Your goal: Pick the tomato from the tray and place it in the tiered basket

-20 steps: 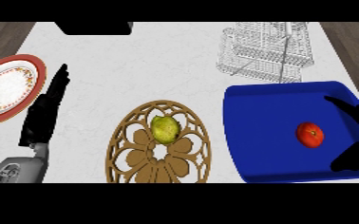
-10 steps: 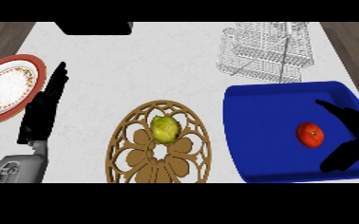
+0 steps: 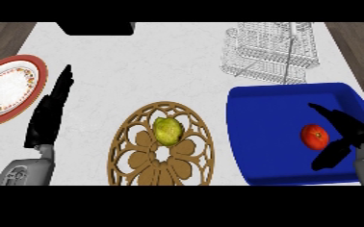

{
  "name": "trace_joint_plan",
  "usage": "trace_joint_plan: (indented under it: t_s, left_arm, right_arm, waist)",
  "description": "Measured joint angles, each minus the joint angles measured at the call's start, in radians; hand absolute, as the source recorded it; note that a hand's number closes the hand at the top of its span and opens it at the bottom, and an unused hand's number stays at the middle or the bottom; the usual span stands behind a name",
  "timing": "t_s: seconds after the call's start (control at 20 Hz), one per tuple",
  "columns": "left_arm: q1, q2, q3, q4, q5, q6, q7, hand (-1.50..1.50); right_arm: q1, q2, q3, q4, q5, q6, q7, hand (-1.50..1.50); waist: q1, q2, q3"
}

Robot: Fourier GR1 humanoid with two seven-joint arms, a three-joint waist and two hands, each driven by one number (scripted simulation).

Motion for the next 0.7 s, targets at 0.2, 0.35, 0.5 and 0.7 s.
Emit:
trace_joint_plan:
  t_s: [0.2,0.35,0.5,0.7]
  left_arm:
    - [-0.030,-0.001,0.022,0.012,0.002,-0.027,0.012,0.00]
    - [-0.040,-0.008,0.033,0.038,-0.012,-0.029,-0.005,0.00]
    - [-0.035,-0.018,0.037,0.045,-0.023,-0.030,-0.017,0.00]
    - [-0.036,-0.018,0.039,0.020,-0.023,-0.034,0.008,0.00]
  right_arm:
    - [-0.031,0.023,-0.009,0.061,0.028,0.006,-0.028,-1.50]
    - [-0.048,0.043,-0.014,0.097,0.044,0.009,-0.044,-1.50]
    - [-0.047,0.059,-0.014,0.127,0.060,0.014,-0.060,1.50]
    - [-0.042,0.019,0.035,0.130,0.095,0.053,-0.145,1.50]
  waist:
    - [-0.001,0.000,0.000]
    - [-0.001,0.000,0.000]
    - [-0.001,-0.001,-0.001]
    - [0.002,-0.005,-0.007]
